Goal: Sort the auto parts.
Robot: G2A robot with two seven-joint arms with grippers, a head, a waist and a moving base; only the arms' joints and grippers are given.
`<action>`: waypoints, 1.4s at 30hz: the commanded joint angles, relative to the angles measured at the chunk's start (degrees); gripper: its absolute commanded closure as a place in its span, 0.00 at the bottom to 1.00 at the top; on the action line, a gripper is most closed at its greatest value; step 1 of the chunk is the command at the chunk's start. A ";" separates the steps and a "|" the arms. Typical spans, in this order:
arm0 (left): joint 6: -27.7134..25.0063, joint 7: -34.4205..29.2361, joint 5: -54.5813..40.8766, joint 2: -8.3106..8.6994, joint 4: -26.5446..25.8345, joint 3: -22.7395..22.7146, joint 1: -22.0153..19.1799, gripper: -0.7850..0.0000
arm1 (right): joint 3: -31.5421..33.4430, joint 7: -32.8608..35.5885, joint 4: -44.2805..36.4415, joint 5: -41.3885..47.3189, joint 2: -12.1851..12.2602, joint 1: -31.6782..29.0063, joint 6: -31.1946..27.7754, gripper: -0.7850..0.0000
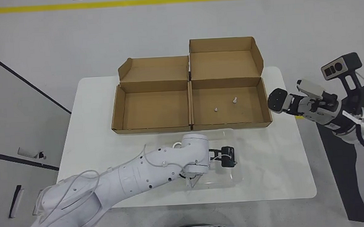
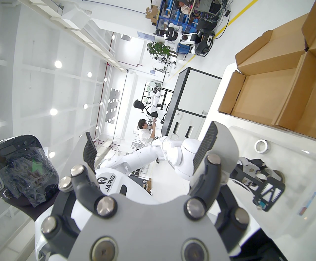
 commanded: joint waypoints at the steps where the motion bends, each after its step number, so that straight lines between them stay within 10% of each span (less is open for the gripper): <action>1: 0.19 0.28 0.28 0.02 -0.18 -0.47 0.03 1.00 | 0.00 0.00 0.00 0.00 0.00 0.00 0.00 0.00; 20: 0.53 -0.75 0.31 3.42 -10.13 -7.90 0.90 1.00 | 0.00 0.00 0.00 0.00 0.00 0.00 0.00 0.00; 42: -2.26 2.10 1.09 11.55 -24.46 -25.77 11.20 1.00 | 0.00 0.00 0.00 0.00 0.00 0.00 0.00 0.00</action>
